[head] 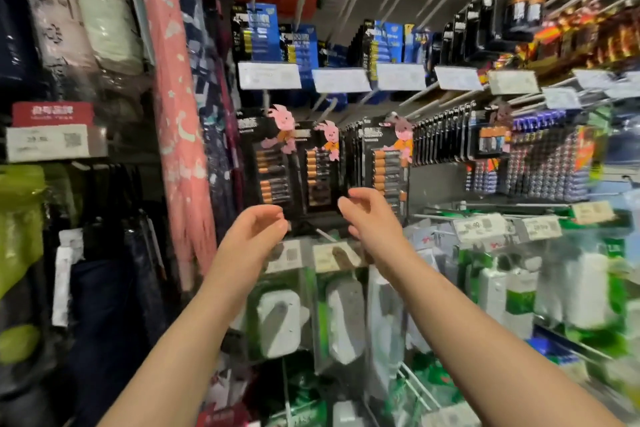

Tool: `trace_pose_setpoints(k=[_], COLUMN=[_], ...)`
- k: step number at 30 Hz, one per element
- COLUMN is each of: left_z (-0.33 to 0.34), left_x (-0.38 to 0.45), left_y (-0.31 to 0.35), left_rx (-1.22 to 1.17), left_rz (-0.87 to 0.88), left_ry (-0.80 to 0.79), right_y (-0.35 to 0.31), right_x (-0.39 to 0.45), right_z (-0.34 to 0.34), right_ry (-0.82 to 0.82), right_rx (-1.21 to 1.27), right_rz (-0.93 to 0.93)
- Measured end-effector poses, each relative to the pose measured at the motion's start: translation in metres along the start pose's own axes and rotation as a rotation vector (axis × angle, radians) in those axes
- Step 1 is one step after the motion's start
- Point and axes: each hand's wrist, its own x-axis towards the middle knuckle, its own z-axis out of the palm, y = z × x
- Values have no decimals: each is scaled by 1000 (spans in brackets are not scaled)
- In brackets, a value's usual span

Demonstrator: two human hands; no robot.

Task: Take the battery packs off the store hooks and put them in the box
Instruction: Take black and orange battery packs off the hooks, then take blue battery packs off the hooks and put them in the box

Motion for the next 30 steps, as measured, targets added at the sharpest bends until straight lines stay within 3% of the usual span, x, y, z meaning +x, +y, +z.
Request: trace_pose_setpoints(k=[6, 16, 24, 30], left_z=[123, 373, 478, 543], left_x=[-65, -172, -238, -235], left_y=[-30, -71, -162, -248], left_rx=[-20, -164, -246, -150], left_rz=[-70, -330, -690, -795], left_ry=[-115, -472, -550, -695], right_y=[34, 125, 213, 288], right_x=[-90, -202, -252, -252], right_z=[-145, -373, -501, -538], right_ry=[66, 87, 208, 307], right_rx=[203, -125, -322, -256], right_rz=[126, 506, 783, 996])
